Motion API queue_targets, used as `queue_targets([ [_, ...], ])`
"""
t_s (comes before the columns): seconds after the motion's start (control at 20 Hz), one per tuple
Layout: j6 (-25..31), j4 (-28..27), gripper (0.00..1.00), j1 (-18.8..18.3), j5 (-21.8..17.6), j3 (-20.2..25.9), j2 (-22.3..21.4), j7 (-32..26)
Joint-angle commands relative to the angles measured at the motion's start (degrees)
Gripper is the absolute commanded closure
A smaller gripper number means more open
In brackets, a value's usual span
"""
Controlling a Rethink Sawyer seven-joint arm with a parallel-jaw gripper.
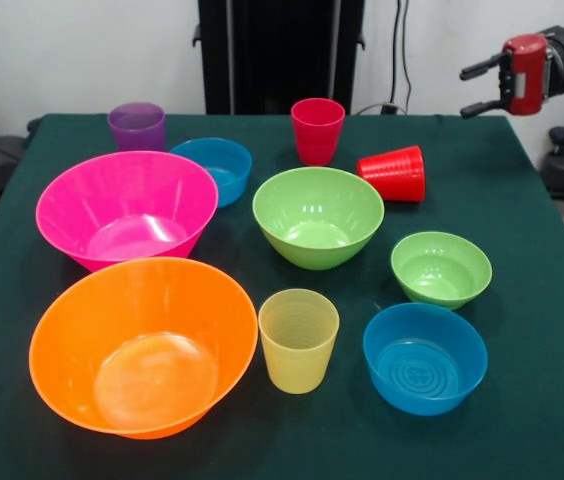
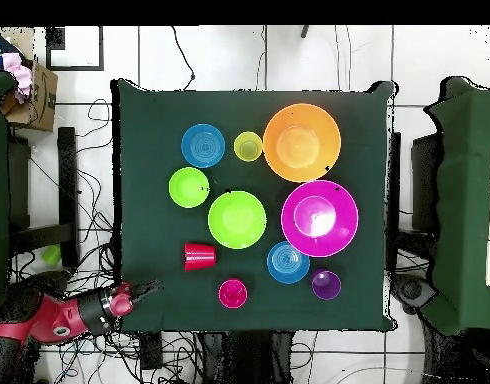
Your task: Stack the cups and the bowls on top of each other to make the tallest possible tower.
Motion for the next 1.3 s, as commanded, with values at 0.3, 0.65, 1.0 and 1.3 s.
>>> queue_targets([
  [0.3,6.58,-9.18,0.0,-2.67,-0.68,6.01,3.41,2.3],
  [0.65,9.73,-13.66,0.0,-5.5,-1.17,4.8,5.78,2.32],
  [1.0,8.49,-11.01,0.0,-3.39,-1.38,5.58,6.46,4.51],
  [1.3,9.13,-11.56,0.0,-3.33,-0.37,5.28,8.63,7.19],
])
